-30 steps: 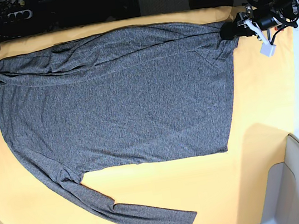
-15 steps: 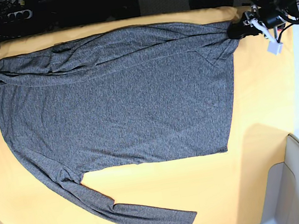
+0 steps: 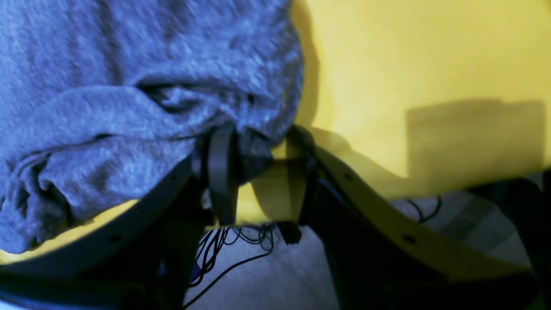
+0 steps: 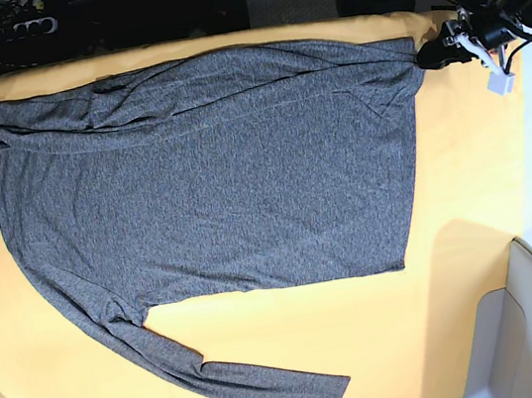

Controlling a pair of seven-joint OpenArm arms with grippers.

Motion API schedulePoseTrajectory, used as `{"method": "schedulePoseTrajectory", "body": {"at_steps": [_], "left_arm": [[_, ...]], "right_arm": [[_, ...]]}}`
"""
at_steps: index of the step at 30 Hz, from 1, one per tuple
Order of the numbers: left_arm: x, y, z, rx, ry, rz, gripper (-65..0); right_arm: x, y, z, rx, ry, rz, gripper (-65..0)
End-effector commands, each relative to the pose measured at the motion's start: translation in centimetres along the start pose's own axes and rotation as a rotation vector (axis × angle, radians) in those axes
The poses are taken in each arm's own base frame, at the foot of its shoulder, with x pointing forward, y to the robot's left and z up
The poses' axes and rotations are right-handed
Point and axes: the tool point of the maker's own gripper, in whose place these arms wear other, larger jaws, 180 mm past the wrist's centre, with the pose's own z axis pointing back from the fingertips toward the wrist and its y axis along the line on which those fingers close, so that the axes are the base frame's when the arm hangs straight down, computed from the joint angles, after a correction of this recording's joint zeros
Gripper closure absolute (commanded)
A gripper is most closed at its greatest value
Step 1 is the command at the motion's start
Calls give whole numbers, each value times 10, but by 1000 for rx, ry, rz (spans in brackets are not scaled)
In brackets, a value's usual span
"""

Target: Fold the T-shirt properly

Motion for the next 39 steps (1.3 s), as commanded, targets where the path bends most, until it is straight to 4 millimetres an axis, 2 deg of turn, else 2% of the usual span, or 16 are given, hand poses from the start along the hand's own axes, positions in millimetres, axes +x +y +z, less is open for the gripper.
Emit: {"method": "schedulePoseTrajectory", "body": {"at_steps": [1, 6, 13, 16, 20, 24, 28, 30, 32, 34, 39], "left_arm": [[2, 18, 14, 85, 24, -11, -146], [21, 19, 23, 103, -3, -41, -146], [24, 19, 23, 102, -10, -44, -146], [24, 18, 23, 100, -12, -46, -146], [41, -2, 30, 103, -52, -144, -146], [71, -28, 56, 129, -158, -273, -145], [98, -56, 71, 134, -242, -366, -145], [116, -71, 76, 124, -292, -410, -145], [131, -82, 79, 110, -329, -437, -146], [152, -95, 82, 90, -376, -461, -146], [191, -113, 63, 36, -380, -477, -147]], "right_arm": [[-45, -54, 10, -242, 199, -24, -224], [-22, -67, 28, -272, 137, -36, -224], [6, -73, 45, -285, 54, -52, -224], [10, -73, 48, -283, 35, -61, -224], [23, -70, 58, -282, -21, -54, -223], [61, -48, 95, -292, -195, 27, -223], [105, -12, 138, -295, -411, 137, -226], [120, 6, 149, -278, -480, 170, -226], [135, 23, 155, -243, -545, 180, -226], [145, 38, 151, -176, -598, 142, -227], [178, 86, 136, -95, -697, 139, -227]]}}
